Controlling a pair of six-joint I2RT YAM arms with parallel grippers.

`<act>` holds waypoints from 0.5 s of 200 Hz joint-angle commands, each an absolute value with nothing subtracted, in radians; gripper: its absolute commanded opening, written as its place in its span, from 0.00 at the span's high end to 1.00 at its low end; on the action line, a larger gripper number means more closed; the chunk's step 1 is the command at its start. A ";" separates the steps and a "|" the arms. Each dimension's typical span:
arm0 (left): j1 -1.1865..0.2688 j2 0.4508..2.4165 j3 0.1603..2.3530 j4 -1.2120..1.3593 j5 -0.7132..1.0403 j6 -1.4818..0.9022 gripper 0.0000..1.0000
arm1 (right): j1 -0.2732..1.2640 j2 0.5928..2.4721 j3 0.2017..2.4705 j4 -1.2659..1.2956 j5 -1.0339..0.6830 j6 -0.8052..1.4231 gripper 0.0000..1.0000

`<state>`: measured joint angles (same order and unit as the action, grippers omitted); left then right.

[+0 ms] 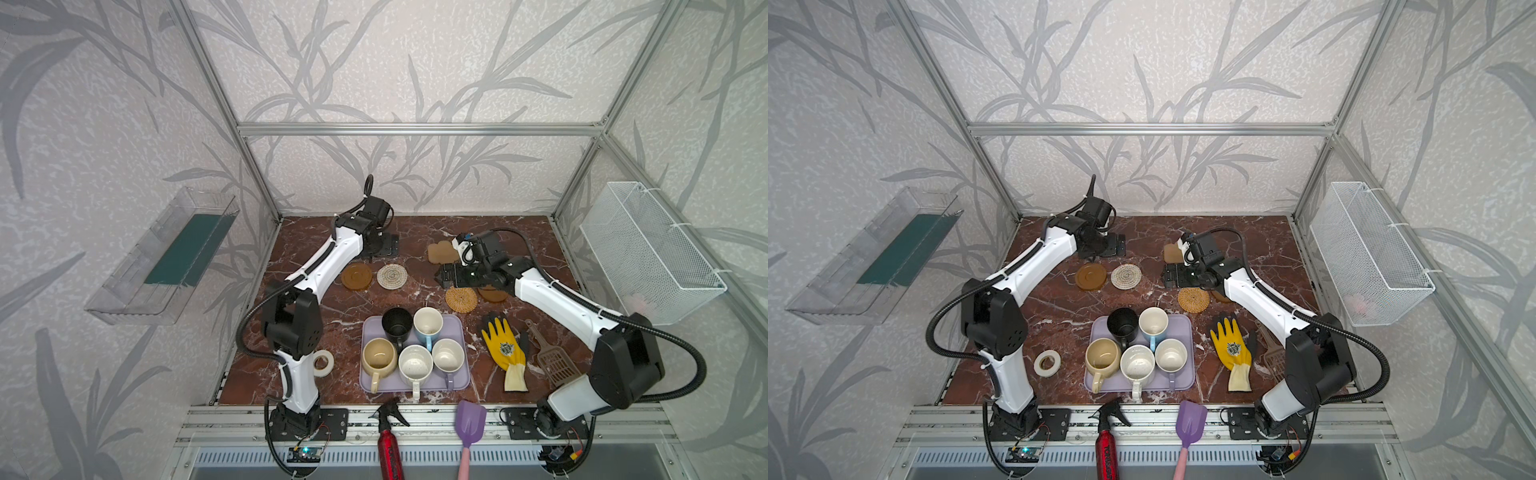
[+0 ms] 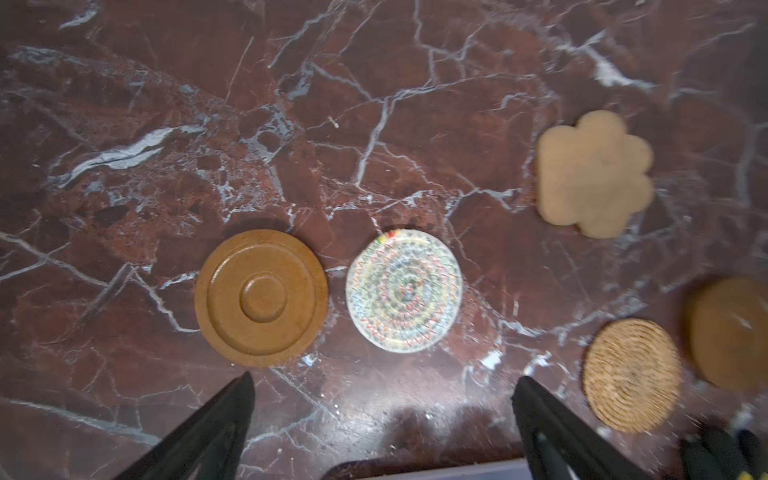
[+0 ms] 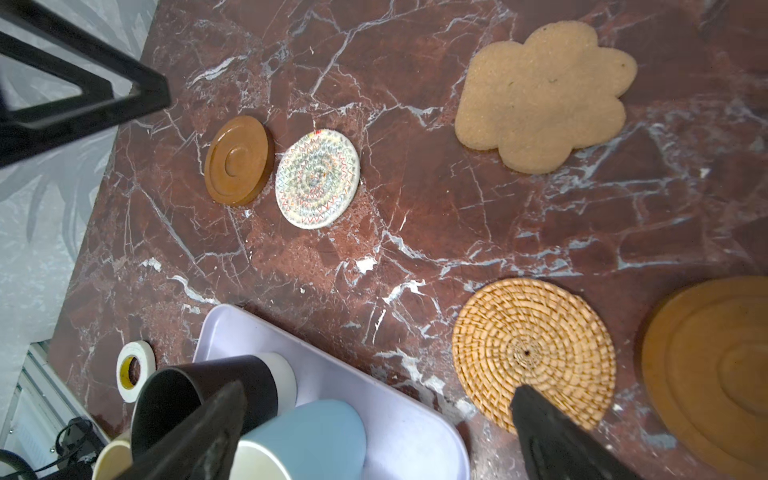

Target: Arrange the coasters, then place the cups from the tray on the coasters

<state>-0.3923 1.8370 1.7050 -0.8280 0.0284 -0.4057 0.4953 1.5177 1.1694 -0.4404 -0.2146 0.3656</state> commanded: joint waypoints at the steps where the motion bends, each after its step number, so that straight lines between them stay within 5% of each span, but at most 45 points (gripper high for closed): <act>1: -0.392 1.737 1.623 -0.746 0.189 -0.430 0.01 | 0.487 1.460 1.124 -0.498 -0.175 0.328 0.00; 100: -0.400 1.450 1.245 -0.543 0.461 -0.544 0.01 | 0.446 1.400 0.945 -0.475 -0.148 0.324 0.01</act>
<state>-0.3935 1.4811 1.2903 -0.6201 0.3729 -0.5011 0.4564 1.3987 0.9619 -0.4767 -0.1566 0.3386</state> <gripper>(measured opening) 0.994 0.993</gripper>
